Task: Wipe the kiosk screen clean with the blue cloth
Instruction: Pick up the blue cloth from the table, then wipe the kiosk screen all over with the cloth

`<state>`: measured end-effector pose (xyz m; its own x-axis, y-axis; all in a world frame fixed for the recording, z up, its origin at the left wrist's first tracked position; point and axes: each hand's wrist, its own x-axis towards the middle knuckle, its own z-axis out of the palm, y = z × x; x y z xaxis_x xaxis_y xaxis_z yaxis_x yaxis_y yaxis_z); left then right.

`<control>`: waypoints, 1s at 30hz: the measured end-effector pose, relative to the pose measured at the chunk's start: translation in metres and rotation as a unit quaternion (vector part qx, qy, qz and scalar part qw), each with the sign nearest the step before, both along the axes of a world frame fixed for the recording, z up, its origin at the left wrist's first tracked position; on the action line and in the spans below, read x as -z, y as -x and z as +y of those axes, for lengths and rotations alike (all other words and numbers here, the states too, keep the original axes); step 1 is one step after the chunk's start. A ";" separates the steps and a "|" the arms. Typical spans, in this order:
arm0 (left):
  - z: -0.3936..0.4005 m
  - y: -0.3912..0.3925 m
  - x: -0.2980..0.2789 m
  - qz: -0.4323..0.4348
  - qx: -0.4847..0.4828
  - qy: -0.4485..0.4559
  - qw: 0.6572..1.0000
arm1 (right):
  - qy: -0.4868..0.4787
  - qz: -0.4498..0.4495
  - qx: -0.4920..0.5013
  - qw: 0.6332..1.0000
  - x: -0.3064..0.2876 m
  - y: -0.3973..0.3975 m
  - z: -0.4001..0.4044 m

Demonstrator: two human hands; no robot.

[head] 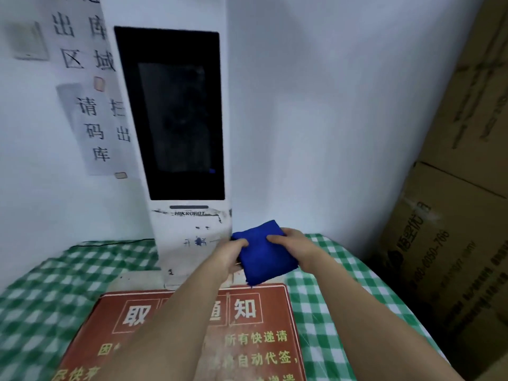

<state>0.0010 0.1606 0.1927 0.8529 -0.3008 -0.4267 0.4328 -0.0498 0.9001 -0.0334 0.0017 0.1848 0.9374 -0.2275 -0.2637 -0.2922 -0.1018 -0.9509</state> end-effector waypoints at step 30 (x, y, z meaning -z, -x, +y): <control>0.205 -0.074 -0.118 -0.135 0.025 0.029 0.990 | 0.432 -0.222 0.100 0.868 -0.084 -0.073 0.262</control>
<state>0.0752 0.3661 0.3109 0.9170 -0.3628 -0.1657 0.1743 -0.0092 0.9847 0.0398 0.2633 0.2692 0.8220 -0.3310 0.4634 -0.0114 -0.8231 -0.5677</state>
